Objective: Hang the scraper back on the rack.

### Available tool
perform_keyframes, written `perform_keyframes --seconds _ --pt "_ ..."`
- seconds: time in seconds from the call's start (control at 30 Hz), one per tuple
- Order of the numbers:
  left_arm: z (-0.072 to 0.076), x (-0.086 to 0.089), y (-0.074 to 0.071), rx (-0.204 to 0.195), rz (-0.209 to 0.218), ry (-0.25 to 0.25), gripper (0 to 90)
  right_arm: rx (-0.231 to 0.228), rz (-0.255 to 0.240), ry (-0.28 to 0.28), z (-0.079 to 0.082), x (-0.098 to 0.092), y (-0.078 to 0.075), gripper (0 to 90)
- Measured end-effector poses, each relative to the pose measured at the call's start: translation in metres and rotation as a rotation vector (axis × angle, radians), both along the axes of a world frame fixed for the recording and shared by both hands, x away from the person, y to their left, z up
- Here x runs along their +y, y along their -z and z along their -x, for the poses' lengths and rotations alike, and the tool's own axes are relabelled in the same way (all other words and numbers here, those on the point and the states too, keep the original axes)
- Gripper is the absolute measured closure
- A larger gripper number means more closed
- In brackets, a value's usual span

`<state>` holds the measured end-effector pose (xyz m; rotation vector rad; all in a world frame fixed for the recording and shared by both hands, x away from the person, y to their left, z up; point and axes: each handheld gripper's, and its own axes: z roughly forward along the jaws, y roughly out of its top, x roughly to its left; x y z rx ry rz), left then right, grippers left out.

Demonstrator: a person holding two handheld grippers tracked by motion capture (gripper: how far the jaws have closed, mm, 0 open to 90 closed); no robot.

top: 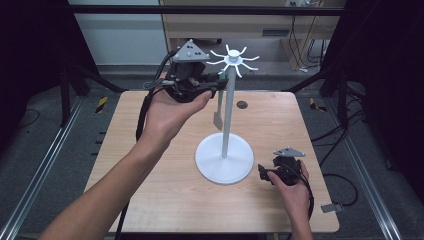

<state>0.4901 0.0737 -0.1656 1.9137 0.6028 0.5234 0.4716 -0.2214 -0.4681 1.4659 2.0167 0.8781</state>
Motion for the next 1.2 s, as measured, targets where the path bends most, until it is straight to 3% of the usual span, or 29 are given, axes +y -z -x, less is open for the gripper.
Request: perform_keyframes --seconds 0.27,0.4,0.87,1.2 --pt "0.003 0.003 0.003 -0.026 0.009 -0.009 73.6 -0.002 -0.002 0.003 0.001 0.0 0.0 10.0" --pt "0.003 0.005 0.005 -0.023 0.023 -0.006 73.6 -0.002 -0.004 0.0 0.001 -0.001 0.0 10.0" --pt "0.004 0.006 0.006 -0.026 0.014 0.002 72.2 -0.003 -0.003 -0.002 0.001 -0.002 0.001 9.9" --pt "0.013 0.013 0.007 -0.046 -0.001 0.001 62.2 -0.004 0.001 0.004 0.002 -0.002 0.0 9.9"
